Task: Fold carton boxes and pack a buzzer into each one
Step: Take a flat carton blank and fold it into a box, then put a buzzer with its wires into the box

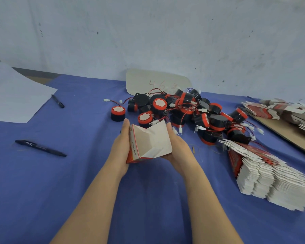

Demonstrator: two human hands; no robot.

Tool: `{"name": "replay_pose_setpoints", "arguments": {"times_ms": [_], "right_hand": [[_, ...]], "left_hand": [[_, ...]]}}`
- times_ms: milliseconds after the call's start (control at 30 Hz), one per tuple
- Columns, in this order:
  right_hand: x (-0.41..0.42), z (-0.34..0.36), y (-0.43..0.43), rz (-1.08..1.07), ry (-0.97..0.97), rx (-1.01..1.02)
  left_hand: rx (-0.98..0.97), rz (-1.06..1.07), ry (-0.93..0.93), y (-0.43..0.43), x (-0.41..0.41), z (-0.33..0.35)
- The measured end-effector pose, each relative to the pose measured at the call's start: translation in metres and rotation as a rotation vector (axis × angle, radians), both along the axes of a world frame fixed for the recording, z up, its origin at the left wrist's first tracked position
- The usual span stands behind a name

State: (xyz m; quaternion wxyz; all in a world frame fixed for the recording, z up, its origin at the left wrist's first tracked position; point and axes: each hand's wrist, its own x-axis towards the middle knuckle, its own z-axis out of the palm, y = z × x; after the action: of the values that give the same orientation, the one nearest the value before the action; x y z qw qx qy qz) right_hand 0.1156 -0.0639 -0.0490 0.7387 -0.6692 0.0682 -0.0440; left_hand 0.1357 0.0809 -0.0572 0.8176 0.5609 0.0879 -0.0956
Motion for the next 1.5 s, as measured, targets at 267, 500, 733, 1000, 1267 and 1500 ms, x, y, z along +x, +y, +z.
{"name": "replay_pose_setpoints", "arguments": {"times_ms": [267, 500, 733, 1000, 1267, 1500], "right_hand": [[0.003, -0.008, 0.0, -0.266, -0.112, -0.551], [0.0, -0.014, 0.021, 0.015, 0.033, -0.269], [0.01, -0.012, 0.02, -0.092, 0.147, -0.276], [0.021, -0.013, 0.013, -0.446, -0.085, -0.51], [0.095, 0.003, 0.054, -0.157, 0.064, -1.279], [0.08, -0.01, 0.054, -0.255, -0.047, -1.407]], "left_hand": [[0.103, 0.036, -0.083, -0.004, -0.002, 0.002], [-0.434, -0.234, -0.036, -0.002, -0.01, 0.006], [-0.417, -0.262, -0.013, -0.01, -0.011, 0.004], [-0.616, 0.413, -0.107, 0.019, 0.01, 0.005], [-0.241, 0.648, -0.249, 0.011, 0.012, -0.011], [-0.025, 0.587, -0.341, 0.006, 0.01, -0.013]]}}
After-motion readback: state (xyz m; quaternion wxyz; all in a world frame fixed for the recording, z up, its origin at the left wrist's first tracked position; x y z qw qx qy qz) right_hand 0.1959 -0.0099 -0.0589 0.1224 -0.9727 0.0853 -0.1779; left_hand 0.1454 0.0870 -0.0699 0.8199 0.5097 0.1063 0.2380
